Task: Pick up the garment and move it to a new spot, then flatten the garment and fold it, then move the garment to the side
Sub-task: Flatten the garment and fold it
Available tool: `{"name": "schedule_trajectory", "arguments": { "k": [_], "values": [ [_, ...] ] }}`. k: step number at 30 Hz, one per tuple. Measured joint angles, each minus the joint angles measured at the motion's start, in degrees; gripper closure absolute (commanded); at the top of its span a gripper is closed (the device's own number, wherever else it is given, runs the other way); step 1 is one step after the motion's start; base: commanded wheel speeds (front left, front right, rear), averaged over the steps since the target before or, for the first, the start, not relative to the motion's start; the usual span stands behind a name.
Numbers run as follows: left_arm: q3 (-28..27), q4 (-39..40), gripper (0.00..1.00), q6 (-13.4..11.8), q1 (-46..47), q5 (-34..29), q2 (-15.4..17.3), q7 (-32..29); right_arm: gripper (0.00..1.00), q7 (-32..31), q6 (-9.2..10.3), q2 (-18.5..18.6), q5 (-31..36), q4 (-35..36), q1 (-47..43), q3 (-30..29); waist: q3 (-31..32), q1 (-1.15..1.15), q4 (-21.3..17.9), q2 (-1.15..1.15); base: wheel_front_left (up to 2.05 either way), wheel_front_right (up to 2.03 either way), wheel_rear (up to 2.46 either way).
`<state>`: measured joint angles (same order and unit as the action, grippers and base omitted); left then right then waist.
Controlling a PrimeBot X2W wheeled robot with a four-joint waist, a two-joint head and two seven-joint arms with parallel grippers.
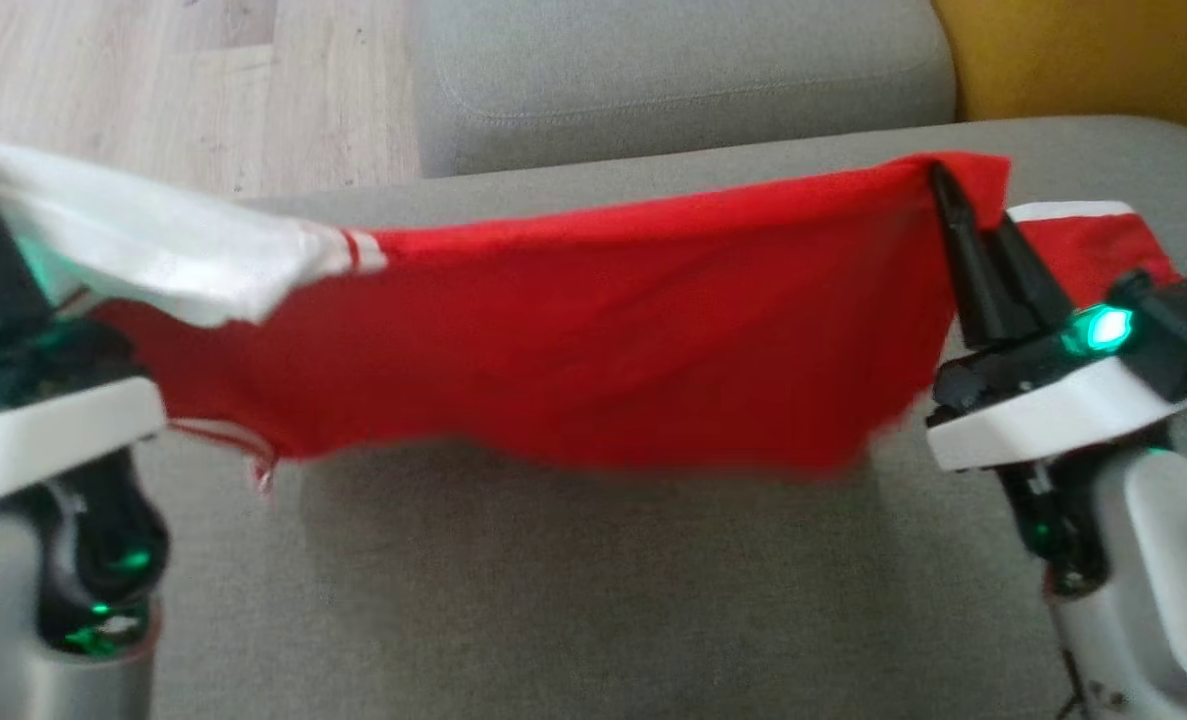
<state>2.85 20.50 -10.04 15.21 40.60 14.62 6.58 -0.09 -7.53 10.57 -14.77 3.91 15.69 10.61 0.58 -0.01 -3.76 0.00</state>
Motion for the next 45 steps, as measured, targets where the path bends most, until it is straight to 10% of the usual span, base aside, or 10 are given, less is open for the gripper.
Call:
{"name": "schedule_trajectory", "arguments": {
  "k": [11, 19, 25, 34, 45],
  "values": [
    [0.9, -13.4, 1.00, 0.1, 23.2, 0.1, 4.9, -9.4, 1.00, -7.9, 0.00, 4.6, -3.2, -0.8, 16.2, 1.5, -8.6, 0.02, 0.1, 0.00, 0.00, 0.00, 0.00],
    [2.7, -45.5, 1.00, 3.5, 58.9, -4.9, 6.6, -4.3, 1.00, -1.2, 0.00, 6.0, -2.8, -30.2, 55.7, 13.0, -20.5, 0.05, -0.3, 0.01, 0.00, 0.00, 0.00],
    [4.3, -60.5, 1.00, 6.4, 73.3, -7.5, 4.1, 3.7, 1.00, 11.8, -0.01, 2.1, 2.4, -50.4, 69.2, 11.0, -25.1, 0.04, 0.1, 0.01, 0.00, 0.00, 0.00],
    [6.9, -70.6, 1.00, 13.2, 71.5, -9.0, 1.8, 7.9, 1.00, 14.8, 0.00, 1.0, 3.1, -61.2, 66.2, 11.0, -23.5, 0.00, 2.7, 0.00, 0.00, 0.00, 0.00],
    [10.4, -65.7, 1.00, 15.3, 36.1, -14.3, 1.4, 8.1, 1.00, 11.6, -0.01, 3.7, -9.1, -64.3, 41.3, 24.1, -16.9, 0.00, 4.9, 0.00, 0.00, 0.00, 0.00]
  ]
}}
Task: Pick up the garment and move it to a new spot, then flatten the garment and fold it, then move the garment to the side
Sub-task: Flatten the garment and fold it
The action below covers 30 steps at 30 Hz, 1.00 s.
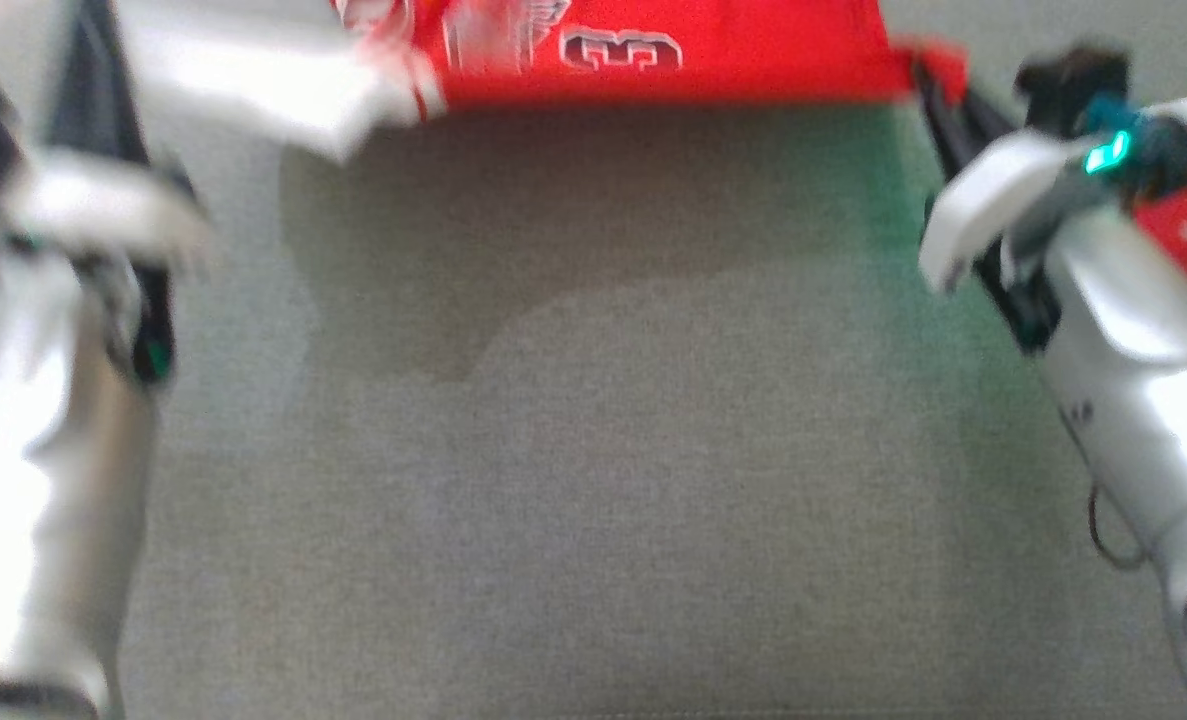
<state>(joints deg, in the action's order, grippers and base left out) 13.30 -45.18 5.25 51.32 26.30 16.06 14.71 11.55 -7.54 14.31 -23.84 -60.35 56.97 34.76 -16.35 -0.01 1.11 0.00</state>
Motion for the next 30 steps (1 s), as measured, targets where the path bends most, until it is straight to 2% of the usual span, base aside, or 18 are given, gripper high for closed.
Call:
{"name": "schedule_trajectory", "arguments": {
  "k": [4, 9, 17, 21, 25, 30],
  "values": [
    [2.8, 1.9, 1.00, 0.8, -11.5, -1.2, 1.4, -0.4, 1.00, -4.7, 0.01, 2.8, -5.9, 2.4, -5.2, 6.3, 3.3, -0.01, 0.4, 0.00, 0.00, 0.00, 0.00],
    [6.6, 7.9, 1.00, 1.3, -22.2, -2.2, 4.4, -4.3, 1.00, -9.5, 0.01, 7.1, -12.4, 7.1, -9.4, 13.0, 6.9, -0.01, 0.6, 0.00, 0.00, 0.00, 0.00],
    [9.1, 22.8, 1.00, 1.3, -35.4, -3.0, 11.3, -14.5, 1.00, -15.8, 0.00, 12.3, -22.7, 15.3, -12.9, 20.8, 11.3, 0.01, -0.2, 0.00, 0.00, 0.00, 0.00],
    [9.5, 30.6, 1.00, 1.1, -42.0, -1.1, 14.1, -20.9, 1.00, -19.1, 0.01, 14.5, -27.1, 18.9, -15.0, 24.4, 13.6, 0.00, -0.6, 0.00, 0.00, 0.00, 0.00],
    [10.4, 40.4, 1.00, -0.1, -50.0, 1.8, 17.2, -28.0, 1.00, -25.4, 0.01, 17.4, -33.3, 24.2, -18.4, 28.4, 16.6, 0.00, -1.0, 0.00, 0.00, 0.00, 0.00],
    [9.9, 48.1, 1.00, -1.9, -54.7, 3.9, 19.1, -31.8, 1.00, -26.5, 0.01, 20.7, -35.7, 28.9, -20.1, 29.9, 17.4, 0.00, -1.3, 0.00, 0.00, 0.00, 0.00]
  ]
}}
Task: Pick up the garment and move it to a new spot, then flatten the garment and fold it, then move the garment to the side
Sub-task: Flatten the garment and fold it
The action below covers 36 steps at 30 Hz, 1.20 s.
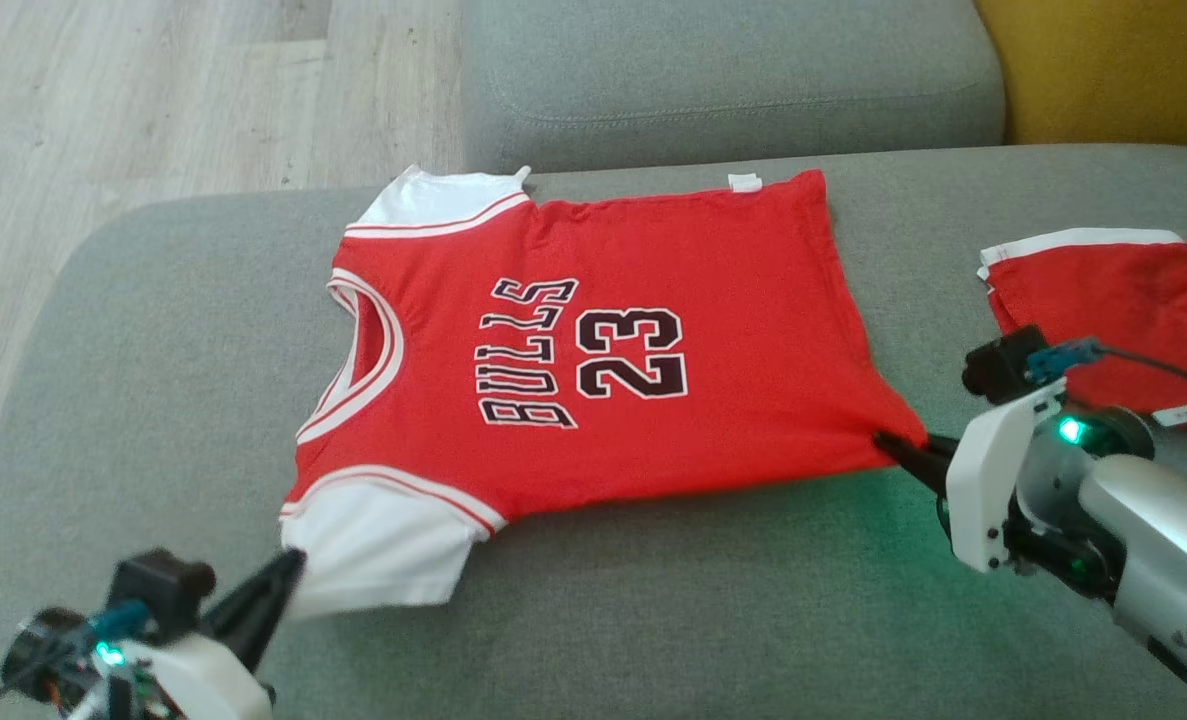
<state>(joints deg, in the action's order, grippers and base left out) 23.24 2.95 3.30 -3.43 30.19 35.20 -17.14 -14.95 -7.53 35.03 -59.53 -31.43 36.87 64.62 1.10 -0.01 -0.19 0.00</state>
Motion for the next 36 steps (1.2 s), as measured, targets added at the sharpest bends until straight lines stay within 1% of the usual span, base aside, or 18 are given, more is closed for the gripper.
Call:
{"name": "schedule_trajectory", "arguments": {
  "k": [4, 8, 13, 18, 20, 25, 29, 36],
  "values": [
    [-1.3, 2.2, 1.00, -1.7, 0.2, 0.0, 0.6, -0.2, 1.00, 0.9, 0.00, 0.1, -1.1, 1.1, 0.1, -1.0, -0.4, 0.01, 0.0, 0.00, 0.00, 0.00, 0.00],
    [-1.3, 2.4, 1.00, -2.3, 2.0, -0.4, 0.5, 0.1, 1.00, 1.0, 0.00, 0.0, -1.1, 1.0, 0.1, -1.1, -1.3, 0.01, 0.0, 0.00, 0.00, 0.00, 0.00],
    [-1.3, 0.4, 1.00, -2.2, 7.9, -1.0, -0.1, 0.1, 1.00, 1.1, 0.00, -0.6, -1.1, 0.5, 0.9, -1.8, -3.2, 0.01, 0.2, 0.00, 0.00, 0.00, 0.00],
    [-1.1, -3.4, 1.00, -0.7, 14.3, -1.6, -0.5, -0.4, 1.00, 0.9, 0.00, -1.9, -1.2, -1.1, 3.4, -2.6, -5.3, 0.01, 0.4, 0.00, 0.00, 0.00, 0.00],
    [-0.8, -5.3, 1.00, -0.2, 17.0, -1.7, -0.7, -1.3, 1.00, 0.3, 0.00, -2.6, -2.2, -2.0, 4.2, -3.3, -6.2, 0.02, 0.5, 0.00, 0.00, 0.00, 0.00],
    [1.3, -10.2, 1.00, 1.7, 24.5, -2.4, -2.0, -3.3, 1.00, -0.7, 0.00, -4.4, -3.4, -4.9, 6.7, -4.7, -8.5, 0.02, 0.5, 0.00, 0.00, 0.00, 0.00],
    [2.8, -15.3, 1.00, 2.4, 30.9, -3.3, -2.7, -3.8, 1.00, -1.3, 0.00, -6.0, -4.3, -6.8, 9.2, -5.9, -10.4, 0.02, 0.3, 0.00, 0.00, 0.00, 0.00],
    [6.1, -24.5, 1.00, 3.4, 40.5, -5.4, -5.3, -3.4, 1.00, -2.0, -0.01, -8.3, -4.5, -10.3, 12.4, -6.4, -13.3, 0.02, -0.5, 0.00, 0.00, 0.00, 0.00]
  ]
}}
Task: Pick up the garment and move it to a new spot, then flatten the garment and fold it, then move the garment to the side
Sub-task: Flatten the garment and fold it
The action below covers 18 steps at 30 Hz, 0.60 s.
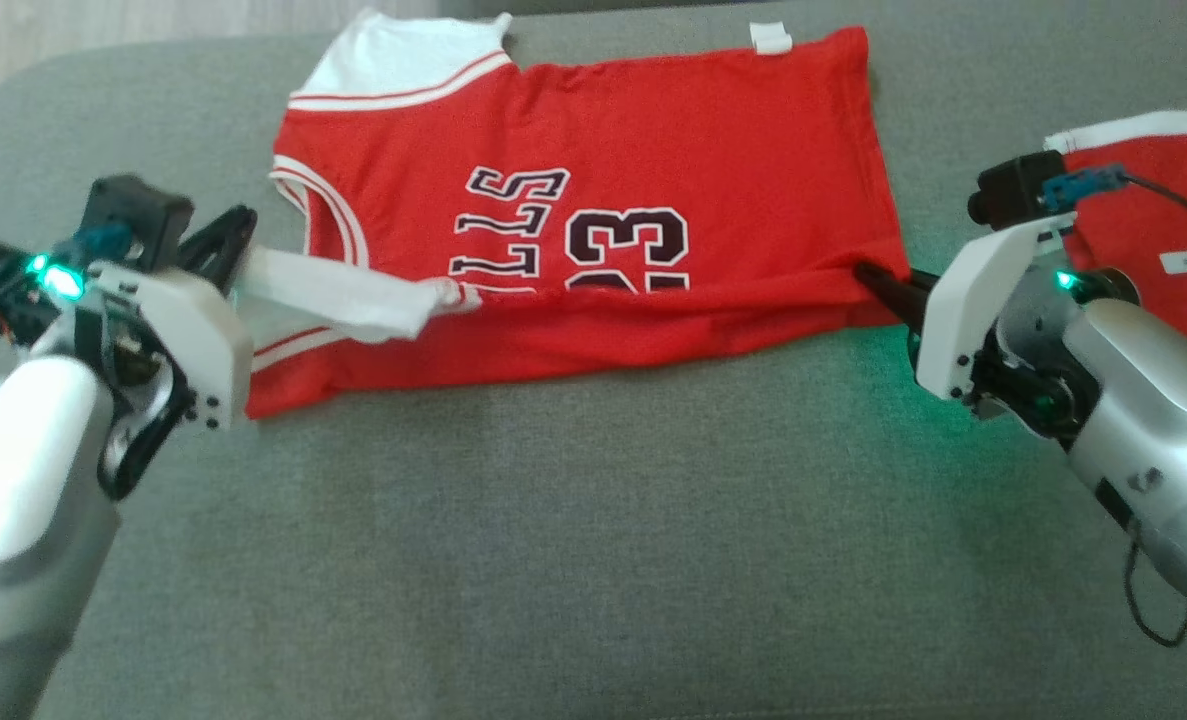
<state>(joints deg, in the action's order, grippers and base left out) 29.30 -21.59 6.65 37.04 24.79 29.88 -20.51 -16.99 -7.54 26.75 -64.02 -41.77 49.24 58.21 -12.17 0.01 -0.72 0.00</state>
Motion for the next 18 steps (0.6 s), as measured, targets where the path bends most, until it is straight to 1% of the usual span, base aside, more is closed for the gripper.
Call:
{"name": "schedule_trajectory", "arguments": {
  "k": [4, 9, 10, 11, 12, 15, 18],
  "values": [
    [2.3, -5.5, 1.00, 0.4, 4.6, -1.6, -0.7, 1.3, 1.00, 0.0, 0.01, -1.6, 0.0, -1.6, 1.3, 0.1, -1.5, 0.00, -0.5, 0.00, 0.00, 0.00, 0.00],
    [4.2, -11.8, 1.00, 0.5, 10.1, -2.2, -3.1, 3.7, 1.00, 0.3, 0.01, -3.1, 0.2, -3.7, 3.8, 0.2, -3.4, -0.01, -1.0, 0.00, 0.00, 0.00, 0.00],
    [4.2, -13.1, 0.84, 0.5, 11.2, -2.4, -3.7, 4.5, 1.00, 1.1, 0.01, -3.3, 0.5, -4.7, 4.4, 0.0, -3.8, 0.00, -1.1, 0.00, 0.00, 0.00, 0.00],
    [4.0, -14.5, 0.37, 0.4, 12.2, -2.5, -4.4, 5.6, 0.28, 2.3, 0.01, -3.6, 0.8, -6.1, 5.0, -0.6, -4.2, 0.00, -1.2, 0.00, 0.00, 0.00, 0.00],
    [3.6, -15.9, 0.00, -0.2, 13.3, -2.4, -5.2, 7.0, 0.00, 3.4, 0.01, -4.2, 0.9, -7.7, 5.7, -1.5, -4.5, -0.01, -1.2, 0.00, 0.00, 0.00, 0.00],
    [1.5, -19.5, 0.00, -2.5, 16.4, -1.9, -7.4, 12.0, 0.00, 6.7, 0.01, -6.2, 1.4, -11.1, 7.5, -2.9, -5.3, 0.00, -1.4, 0.00, 0.00, 0.00, 0.00],
    [-0.7, -21.5, 0.00, -5.2, 19.0, -1.5, -8.8, 19.1, 0.00, 12.6, 0.01, -8.3, 2.1, -12.9, 8.8, -4.6, -5.4, 0.00, -1.5, 0.00, 0.00, 0.00, 0.00]
  ]
}}
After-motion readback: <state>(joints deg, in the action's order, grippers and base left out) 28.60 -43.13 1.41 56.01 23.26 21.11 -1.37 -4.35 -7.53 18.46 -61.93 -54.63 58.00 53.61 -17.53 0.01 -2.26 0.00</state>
